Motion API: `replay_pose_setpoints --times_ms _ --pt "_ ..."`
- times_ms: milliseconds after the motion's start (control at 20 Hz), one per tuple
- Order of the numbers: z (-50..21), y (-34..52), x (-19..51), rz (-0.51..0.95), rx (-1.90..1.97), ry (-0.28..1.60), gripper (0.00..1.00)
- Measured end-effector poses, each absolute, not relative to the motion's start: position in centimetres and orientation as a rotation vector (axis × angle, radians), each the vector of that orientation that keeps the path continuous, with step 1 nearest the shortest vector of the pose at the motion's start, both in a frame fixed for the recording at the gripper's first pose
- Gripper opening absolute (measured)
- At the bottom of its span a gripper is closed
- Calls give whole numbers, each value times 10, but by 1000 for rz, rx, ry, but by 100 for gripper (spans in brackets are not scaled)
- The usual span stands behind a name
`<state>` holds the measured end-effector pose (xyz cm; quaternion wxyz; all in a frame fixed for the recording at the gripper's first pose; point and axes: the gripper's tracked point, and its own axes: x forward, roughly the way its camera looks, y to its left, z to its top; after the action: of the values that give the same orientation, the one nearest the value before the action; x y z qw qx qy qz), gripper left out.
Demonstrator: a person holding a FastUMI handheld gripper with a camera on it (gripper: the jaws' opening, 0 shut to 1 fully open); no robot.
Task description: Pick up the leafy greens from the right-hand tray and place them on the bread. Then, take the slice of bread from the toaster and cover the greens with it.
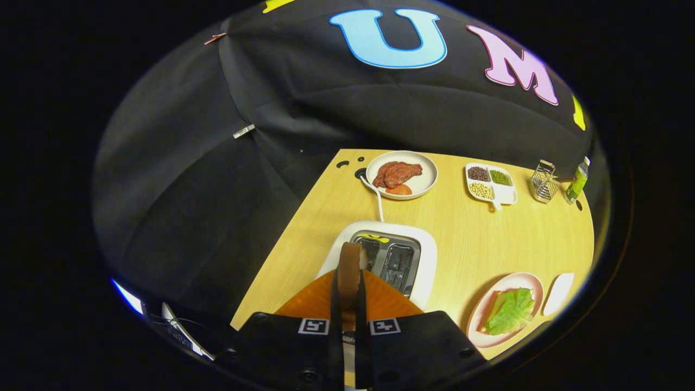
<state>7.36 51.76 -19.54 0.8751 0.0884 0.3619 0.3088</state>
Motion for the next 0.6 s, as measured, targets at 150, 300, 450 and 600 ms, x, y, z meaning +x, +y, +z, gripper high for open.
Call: replay_pose_setpoints --times_ms 150,300,450,600 --pt "-172 506 71 660 212 722 13" --pt "-145 493 64 682 253 694 12" --pt "-119 474 58 704 290 659 12" --pt "-94 435 59 711 330 613 12"
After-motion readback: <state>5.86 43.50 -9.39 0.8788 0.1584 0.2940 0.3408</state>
